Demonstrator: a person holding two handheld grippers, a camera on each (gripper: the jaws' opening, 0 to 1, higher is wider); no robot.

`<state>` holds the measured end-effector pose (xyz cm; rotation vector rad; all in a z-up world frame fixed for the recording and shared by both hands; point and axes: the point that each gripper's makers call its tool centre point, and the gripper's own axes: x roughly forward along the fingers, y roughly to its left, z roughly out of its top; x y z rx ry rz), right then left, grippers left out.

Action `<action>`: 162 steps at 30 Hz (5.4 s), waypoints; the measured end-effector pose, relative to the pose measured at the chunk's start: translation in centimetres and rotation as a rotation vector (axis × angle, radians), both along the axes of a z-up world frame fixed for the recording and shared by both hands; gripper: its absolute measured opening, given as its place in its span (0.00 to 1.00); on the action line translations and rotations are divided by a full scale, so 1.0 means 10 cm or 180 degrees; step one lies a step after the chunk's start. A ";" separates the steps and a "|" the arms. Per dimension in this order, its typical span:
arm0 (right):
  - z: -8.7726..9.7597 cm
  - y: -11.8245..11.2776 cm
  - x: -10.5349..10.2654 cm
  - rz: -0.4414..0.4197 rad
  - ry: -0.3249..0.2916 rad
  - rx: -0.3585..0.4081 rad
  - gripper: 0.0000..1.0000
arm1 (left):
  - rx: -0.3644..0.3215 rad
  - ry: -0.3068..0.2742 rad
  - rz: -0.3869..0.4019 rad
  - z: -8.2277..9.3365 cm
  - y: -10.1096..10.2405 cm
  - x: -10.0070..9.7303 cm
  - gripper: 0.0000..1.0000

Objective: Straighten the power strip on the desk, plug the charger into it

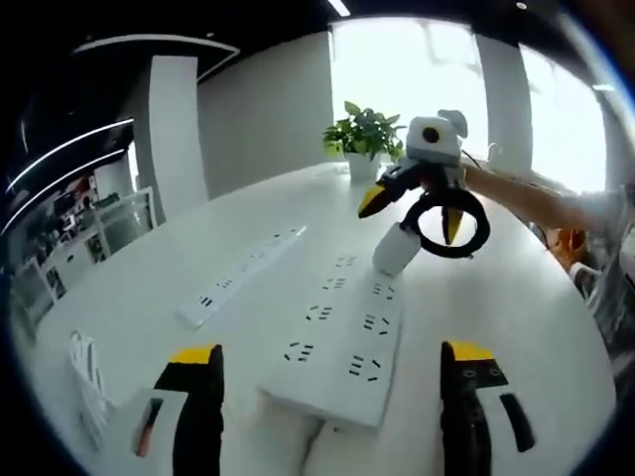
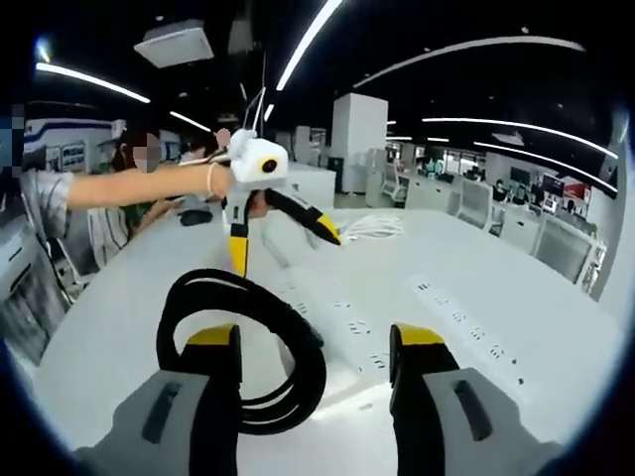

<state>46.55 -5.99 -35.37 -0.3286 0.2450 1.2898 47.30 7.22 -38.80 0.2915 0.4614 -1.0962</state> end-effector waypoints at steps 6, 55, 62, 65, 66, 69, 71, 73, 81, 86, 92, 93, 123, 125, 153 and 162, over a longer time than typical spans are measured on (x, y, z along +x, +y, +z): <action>0.05 -0.06 -0.02 -0.0043 -0.0022 0.0057 0.61 | -0.0073 -0.0039 0.0033 0.05 0.05 -0.03 0.95; 0.05 -0.52 -0.10 -0.0666 -0.0187 0.0379 0.87 | -0.0195 -0.0496 0.0551 0.17 0.34 -0.24 0.99; 0.09 -0.62 -0.08 -0.0800 -0.0202 0.0473 0.90 | -0.0267 -0.0545 0.0656 0.21 0.40 -0.28 0.99; 0.10 -0.67 -0.09 -0.0858 -0.0208 0.0504 0.94 | -0.0317 -0.0551 0.0695 0.24 0.41 -0.30 0.99; 0.10 -0.68 -0.09 -0.0881 -0.0204 0.0514 0.95 | -0.0340 -0.0543 0.0702 0.24 0.41 -0.33 0.99; 0.11 -0.72 -0.11 -0.0915 -0.0219 0.0542 0.98 | -0.0383 -0.0584 0.0748 0.28 0.44 -0.35 0.99; 0.13 -0.75 -0.12 -0.0942 -0.0248 0.0566 0.99 | -0.0431 -0.0589 0.0784 0.30 0.46 -0.37 0.99; 0.15 -0.78 -0.12 -0.0975 -0.0246 0.0597 1.00 | -0.0446 -0.0603 0.0811 0.31 0.47 -0.38 0.99; 0.17 -0.87 -0.21 -0.1071 -0.0284 0.0619 1.00 | -0.0516 -0.0635 0.0956 0.36 0.52 -0.44 0.99; 0.21 -0.94 -0.28 -0.1158 -0.0312 0.0679 1.00 | -0.0581 -0.0639 0.1084 0.41 0.55 -0.50 0.99; 0.21 -0.97 -0.36 -0.1288 -0.0303 0.0670 1.00 | -0.0656 -0.0758 0.1263 0.53 0.59 -0.60 0.99; 0.20 -0.97 -0.37 -0.1298 -0.0312 0.0650 1.00 | -0.0665 -0.0766 0.1277 0.54 0.60 -0.62 0.99; 0.48 -1.13 -0.79 -0.1872 -0.0646 0.0862 1.00 | -0.0828 -0.1076 0.1640 0.67 0.78 -1.09 0.98; 0.51 -1.13 -0.83 -0.1889 -0.0651 0.0873 1.00 | -0.0802 -0.1096 0.1636 0.67 0.78 -1.11 0.99; 0.30 -1.12 -1.38 -0.2176 -0.0604 0.0775 1.00 | -0.0892 -0.1192 0.1663 0.62 0.70 -1.63 0.99; 0.20 -1.13 -1.54 -0.2250 -0.0625 0.0739 1.00 | -0.0922 -0.1275 0.1734 0.62 0.78 -1.77 0.99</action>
